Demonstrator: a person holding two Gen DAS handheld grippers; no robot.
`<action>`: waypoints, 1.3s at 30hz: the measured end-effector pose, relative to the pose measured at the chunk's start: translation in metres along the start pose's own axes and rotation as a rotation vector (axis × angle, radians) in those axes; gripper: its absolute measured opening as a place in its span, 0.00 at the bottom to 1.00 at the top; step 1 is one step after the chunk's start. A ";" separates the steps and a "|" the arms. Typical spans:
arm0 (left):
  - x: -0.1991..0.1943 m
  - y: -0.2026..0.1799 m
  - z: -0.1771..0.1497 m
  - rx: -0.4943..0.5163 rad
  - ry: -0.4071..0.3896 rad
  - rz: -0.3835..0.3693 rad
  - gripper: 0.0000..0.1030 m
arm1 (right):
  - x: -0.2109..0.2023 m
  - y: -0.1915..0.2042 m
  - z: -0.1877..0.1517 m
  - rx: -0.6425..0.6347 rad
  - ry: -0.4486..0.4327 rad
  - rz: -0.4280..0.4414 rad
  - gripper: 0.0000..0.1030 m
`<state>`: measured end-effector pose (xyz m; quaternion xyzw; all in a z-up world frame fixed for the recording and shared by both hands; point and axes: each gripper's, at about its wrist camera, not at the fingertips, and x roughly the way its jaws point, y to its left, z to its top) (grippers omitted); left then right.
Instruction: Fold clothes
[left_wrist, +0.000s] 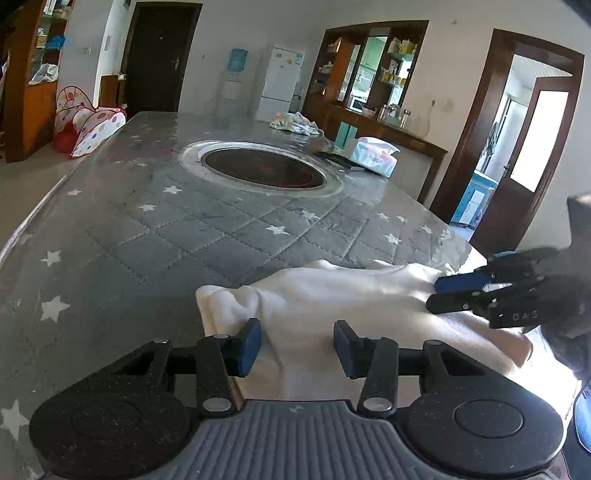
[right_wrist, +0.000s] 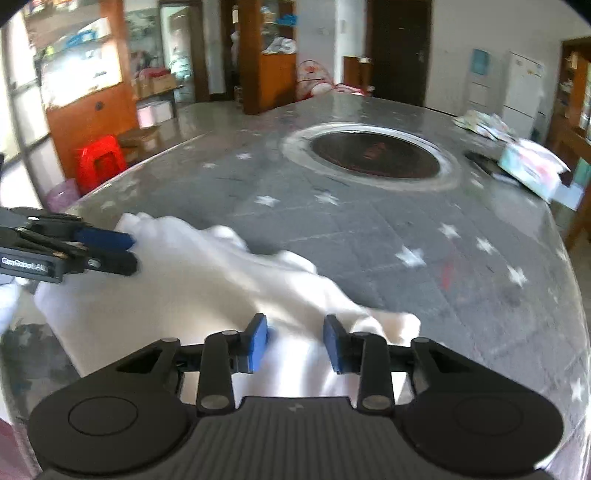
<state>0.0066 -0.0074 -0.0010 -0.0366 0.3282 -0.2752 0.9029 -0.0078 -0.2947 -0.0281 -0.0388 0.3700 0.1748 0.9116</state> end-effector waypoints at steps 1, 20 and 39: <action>0.000 0.000 -0.001 0.001 0.001 0.001 0.45 | 0.000 -0.005 -0.003 0.018 -0.003 -0.007 0.32; -0.001 -0.008 0.003 0.061 0.010 0.048 0.45 | -0.062 -0.023 -0.027 -0.038 -0.025 -0.119 0.28; -0.035 -0.040 -0.025 0.149 0.029 0.019 0.44 | -0.081 0.018 -0.069 -0.111 0.024 -0.034 0.18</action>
